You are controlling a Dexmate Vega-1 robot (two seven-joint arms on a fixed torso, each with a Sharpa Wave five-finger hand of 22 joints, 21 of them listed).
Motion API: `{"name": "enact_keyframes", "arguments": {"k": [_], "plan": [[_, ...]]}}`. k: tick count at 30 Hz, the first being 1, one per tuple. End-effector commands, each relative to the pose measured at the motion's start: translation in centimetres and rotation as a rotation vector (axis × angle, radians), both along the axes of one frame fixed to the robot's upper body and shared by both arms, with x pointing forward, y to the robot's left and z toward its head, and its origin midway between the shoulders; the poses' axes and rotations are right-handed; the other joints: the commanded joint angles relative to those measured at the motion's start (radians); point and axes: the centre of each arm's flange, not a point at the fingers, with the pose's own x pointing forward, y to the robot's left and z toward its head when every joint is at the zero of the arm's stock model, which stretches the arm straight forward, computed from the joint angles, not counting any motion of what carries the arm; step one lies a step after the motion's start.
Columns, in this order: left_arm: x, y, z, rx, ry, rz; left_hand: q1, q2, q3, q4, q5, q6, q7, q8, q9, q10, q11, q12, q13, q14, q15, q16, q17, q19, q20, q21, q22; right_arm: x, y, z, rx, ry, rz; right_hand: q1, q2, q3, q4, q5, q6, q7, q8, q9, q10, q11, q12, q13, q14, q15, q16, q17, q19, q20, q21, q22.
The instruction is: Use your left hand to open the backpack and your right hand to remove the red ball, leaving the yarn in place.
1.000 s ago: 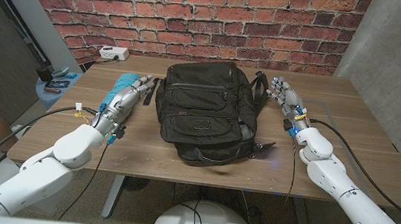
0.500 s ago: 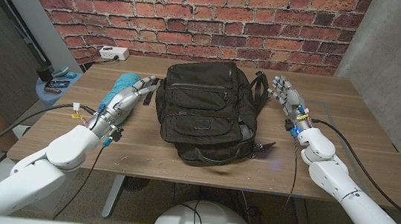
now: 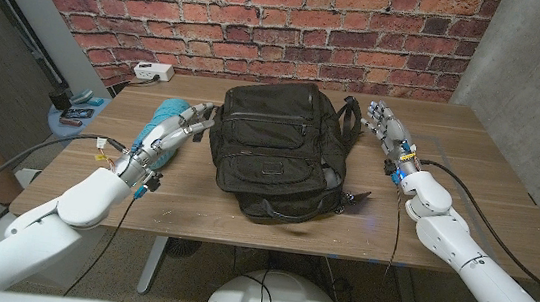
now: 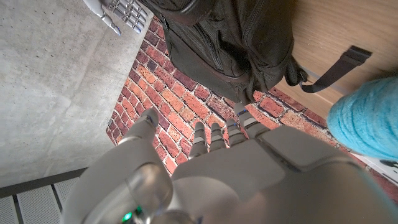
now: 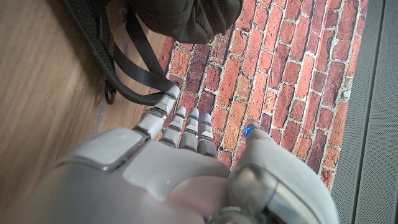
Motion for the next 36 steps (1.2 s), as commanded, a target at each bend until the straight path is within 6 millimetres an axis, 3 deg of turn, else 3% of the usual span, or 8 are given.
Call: {"name": "enact_keyframes", "arguments": {"k": [1, 20, 36], "plan": [[-1.0, 0.0, 0.8, 0.08, -0.047, 0.013, 0.004, -0.01, 0.003, -0.01, 0.006, 0.012, 0.003, 0.004, 0.003, 0.004, 0.001, 0.003, 0.003, 0.009, 0.003, 0.009, 0.002, 0.009, -0.001, -0.003, 0.006, -0.3, 0.2, 0.5, -0.001, 0.002, -0.004, 0.005, -0.005, 0.007, -0.003, 0.0, 0.005, 0.01, 0.002, 0.003, 0.0, 0.009, 0.005, 0.006, 0.01, -0.008, 0.008, 0.002, 0.007, -0.026, 0.006, 0.006], [-3.8, -2.3, -0.2, 0.148, -0.118, 0.051, 0.009, -0.014, -0.002, -0.022, 0.006, 0.017, 0.003, -0.001, 0.004, 0.013, -0.004, 0.002, 0.004, 0.03, -0.002, 0.011, 0.002, 0.032, -0.002, -0.007, 0.007, -0.6, -1.5, 1.2, 0.008, 0.001, 0.024, 0.003, -0.006, 0.009, -0.006, 0.0, 0.002, 0.015, 0.001, 0.003, -0.004, 0.017, 0.004, 0.006, 0.011, -0.003, 0.008, 0.002, 0.009, -0.022, 0.006, 0.006], [-6.6, -2.9, -1.3, 0.229, -0.258, 0.152, 0.021, -0.013, -0.006, -0.034, 0.006, 0.045, 0.005, 0.001, 0.005, 0.042, -0.02, 0.007, 0.005, 0.061, -0.025, 0.013, 0.002, 0.07, -0.009, -0.009, 0.008, -1.0, -2.7, 0.9, 0.026, -0.009, 0.033, 0.001, -0.006, 0.013, -0.01, -0.001, 0.001, 0.025, 0.001, 0.003, -0.004, 0.028, 0.004, 0.007, 0.01, 0.006, 0.008, 0.002, 0.013, -0.018, 0.007, 0.006]]}}
